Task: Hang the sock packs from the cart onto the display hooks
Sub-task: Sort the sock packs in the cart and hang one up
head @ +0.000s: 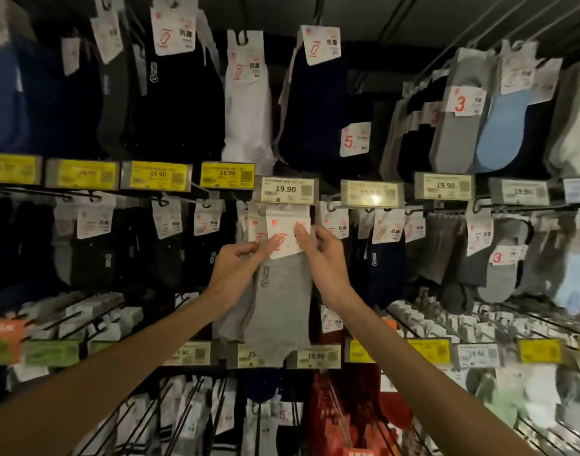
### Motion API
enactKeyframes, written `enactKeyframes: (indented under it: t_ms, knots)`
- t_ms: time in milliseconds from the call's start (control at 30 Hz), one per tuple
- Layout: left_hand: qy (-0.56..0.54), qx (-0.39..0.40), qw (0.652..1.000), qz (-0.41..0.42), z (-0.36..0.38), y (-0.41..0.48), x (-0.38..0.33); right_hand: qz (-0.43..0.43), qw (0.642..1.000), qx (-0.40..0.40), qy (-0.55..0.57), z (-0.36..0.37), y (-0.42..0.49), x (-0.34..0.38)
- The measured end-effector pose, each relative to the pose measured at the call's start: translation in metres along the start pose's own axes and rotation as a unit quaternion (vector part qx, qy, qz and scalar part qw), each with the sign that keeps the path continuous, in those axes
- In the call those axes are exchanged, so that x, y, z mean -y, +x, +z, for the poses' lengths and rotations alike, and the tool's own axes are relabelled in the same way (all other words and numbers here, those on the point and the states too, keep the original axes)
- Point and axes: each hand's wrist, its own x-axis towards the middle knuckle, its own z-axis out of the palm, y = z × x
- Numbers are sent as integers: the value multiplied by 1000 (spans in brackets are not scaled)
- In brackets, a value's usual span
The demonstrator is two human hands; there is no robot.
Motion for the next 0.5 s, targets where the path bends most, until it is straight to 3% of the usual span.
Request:
enactKeyframes:
  t_ms: [500]
  knots:
    - [-6,15,999,-29,-2,-4,-14,-22,991,-132,23,25,5,-1]
